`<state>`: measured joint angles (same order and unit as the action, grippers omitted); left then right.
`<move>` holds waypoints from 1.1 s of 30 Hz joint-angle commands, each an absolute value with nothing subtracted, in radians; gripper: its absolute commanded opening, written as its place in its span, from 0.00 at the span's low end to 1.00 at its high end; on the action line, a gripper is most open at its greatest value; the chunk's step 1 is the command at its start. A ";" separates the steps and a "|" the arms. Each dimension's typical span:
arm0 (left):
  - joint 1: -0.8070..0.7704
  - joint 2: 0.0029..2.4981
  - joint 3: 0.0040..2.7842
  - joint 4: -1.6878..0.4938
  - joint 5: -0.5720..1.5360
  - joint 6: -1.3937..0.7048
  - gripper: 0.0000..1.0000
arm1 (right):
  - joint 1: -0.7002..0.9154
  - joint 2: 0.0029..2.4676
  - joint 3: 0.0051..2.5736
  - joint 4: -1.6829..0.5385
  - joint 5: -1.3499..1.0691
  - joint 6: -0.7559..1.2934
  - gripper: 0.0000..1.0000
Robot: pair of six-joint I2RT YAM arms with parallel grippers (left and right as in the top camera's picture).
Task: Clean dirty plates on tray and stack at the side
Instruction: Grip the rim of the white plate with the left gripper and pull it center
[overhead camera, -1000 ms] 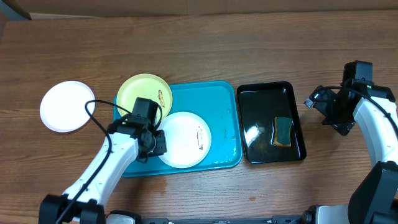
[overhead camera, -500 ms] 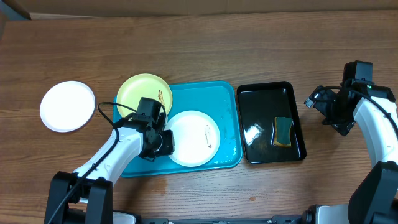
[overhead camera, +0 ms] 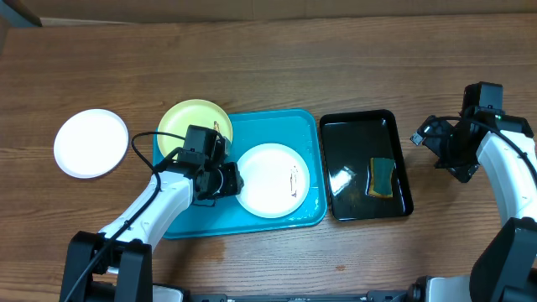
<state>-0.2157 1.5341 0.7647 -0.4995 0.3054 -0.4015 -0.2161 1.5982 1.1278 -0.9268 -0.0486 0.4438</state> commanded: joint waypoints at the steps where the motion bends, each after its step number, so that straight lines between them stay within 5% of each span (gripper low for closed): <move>1: -0.217 1.539 0.785 -0.507 0.249 -0.412 0.29 | -0.220 1.599 1.146 -0.921 -0.054 0.442 1.00; 14: -0.260 1.563 0.782 -0.495 0.172 -0.400 0.16 | -0.220 1.599 1.146 -0.921 -0.054 0.442 1.00; 19: -0.260 1.563 0.783 -0.492 0.172 -0.400 0.04 | -0.220 1.599 1.146 -0.921 -0.054 0.442 1.00; 33: -0.259 1.563 0.783 -0.513 0.066 -0.620 0.04 | -0.220 1.599 1.146 -0.921 -0.054 0.442 1.00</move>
